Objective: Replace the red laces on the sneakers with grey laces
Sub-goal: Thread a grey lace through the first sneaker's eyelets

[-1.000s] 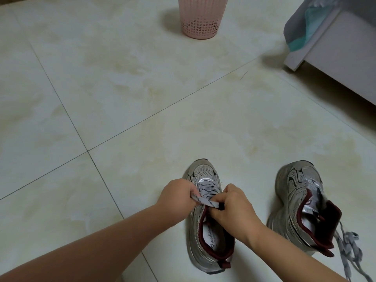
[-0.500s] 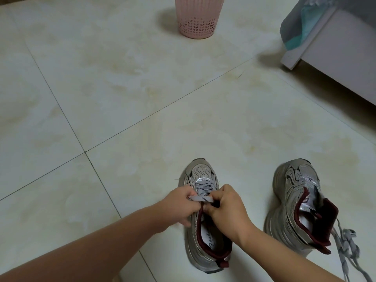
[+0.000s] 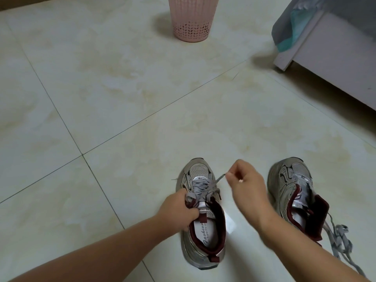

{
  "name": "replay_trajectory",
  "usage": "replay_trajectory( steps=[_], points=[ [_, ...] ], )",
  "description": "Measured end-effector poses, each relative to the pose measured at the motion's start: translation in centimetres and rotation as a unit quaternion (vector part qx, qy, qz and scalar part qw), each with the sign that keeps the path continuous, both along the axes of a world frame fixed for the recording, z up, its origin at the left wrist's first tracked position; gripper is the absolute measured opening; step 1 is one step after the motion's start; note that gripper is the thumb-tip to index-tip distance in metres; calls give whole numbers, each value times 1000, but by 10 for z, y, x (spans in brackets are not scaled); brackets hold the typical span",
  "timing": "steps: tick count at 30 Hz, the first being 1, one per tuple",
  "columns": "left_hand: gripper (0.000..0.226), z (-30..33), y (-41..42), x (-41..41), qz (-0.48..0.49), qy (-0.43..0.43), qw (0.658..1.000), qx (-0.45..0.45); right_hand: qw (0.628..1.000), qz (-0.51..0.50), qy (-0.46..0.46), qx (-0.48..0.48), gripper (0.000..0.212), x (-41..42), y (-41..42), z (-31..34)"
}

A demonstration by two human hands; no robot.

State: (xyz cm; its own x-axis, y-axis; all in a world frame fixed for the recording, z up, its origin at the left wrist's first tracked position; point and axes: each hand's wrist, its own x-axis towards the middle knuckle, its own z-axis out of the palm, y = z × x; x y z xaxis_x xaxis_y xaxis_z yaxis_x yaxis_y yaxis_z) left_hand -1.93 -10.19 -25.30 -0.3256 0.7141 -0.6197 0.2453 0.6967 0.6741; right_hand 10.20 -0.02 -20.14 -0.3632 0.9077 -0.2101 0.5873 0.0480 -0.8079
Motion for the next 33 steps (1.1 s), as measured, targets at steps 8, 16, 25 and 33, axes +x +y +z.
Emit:
replay_trajectory(
  steps=[8,16,25,33],
  points=[
    [17,-6,2,7,-62,149,986,45,864,-112,294,-392,27,-12,-5,9],
    [26,-12,1,8,-19,107,994,26,912,-151,266,-273,33,-9,33,28],
    [20,26,6,16,-199,338,848,356,923,-114,246,-275,24,-18,33,27],
    [34,18,39,20,-200,428,874,113,931,-75,232,-273,22,-19,35,19]
  ],
)
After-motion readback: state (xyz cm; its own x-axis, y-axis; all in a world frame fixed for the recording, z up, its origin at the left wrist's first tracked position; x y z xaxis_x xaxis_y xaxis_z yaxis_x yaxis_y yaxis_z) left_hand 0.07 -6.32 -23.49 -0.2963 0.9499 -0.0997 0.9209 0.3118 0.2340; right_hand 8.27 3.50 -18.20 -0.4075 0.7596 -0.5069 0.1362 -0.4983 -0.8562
